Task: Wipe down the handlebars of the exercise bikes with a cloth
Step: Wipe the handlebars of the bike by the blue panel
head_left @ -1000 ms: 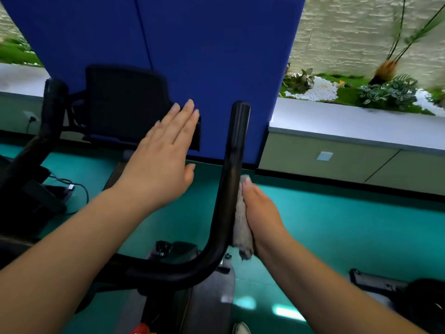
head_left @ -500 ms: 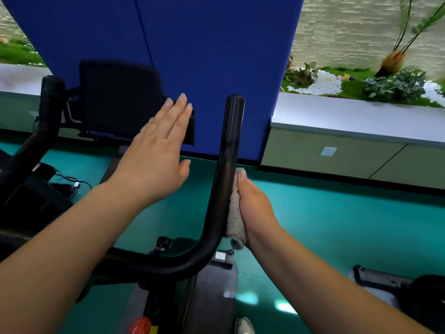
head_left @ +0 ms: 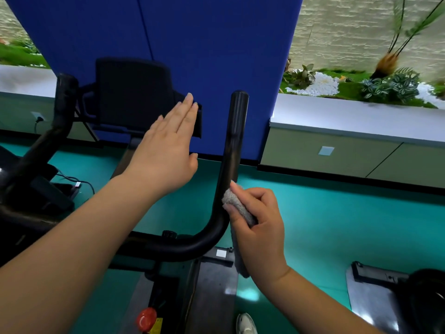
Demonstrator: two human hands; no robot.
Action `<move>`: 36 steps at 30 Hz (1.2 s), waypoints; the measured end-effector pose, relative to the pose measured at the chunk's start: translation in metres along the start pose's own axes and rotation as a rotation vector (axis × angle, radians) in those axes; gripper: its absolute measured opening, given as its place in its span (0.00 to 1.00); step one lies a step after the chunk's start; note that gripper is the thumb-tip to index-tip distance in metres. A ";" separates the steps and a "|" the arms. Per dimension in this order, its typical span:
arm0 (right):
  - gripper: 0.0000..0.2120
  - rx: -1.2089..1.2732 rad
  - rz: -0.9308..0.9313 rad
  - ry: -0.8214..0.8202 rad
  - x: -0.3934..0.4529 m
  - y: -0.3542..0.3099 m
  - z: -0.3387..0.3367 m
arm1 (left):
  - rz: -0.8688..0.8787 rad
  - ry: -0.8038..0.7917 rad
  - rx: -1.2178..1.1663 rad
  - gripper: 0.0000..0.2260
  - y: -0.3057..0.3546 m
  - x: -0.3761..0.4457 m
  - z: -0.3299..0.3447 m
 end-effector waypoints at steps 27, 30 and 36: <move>0.16 -0.226 0.056 -0.093 0.033 0.048 -0.100 | 0.116 0.098 0.010 0.31 0.105 -0.028 -0.020; 0.15 -0.256 0.104 -0.132 0.057 0.067 -0.140 | 0.173 0.060 0.054 0.29 0.158 -0.015 -0.008; 0.15 -0.321 0.189 -0.223 0.104 0.113 -0.218 | 0.157 -0.167 0.079 0.29 0.240 0.022 0.058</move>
Point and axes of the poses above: each hand's wrist, its own x-axis towards the middle knuckle, its own z-axis out of the palm, y = z × x, the point moved 7 cm from there along x, towards the middle knuckle, and after that the axes turned 14 degrees about x, right-handed, at the moved point
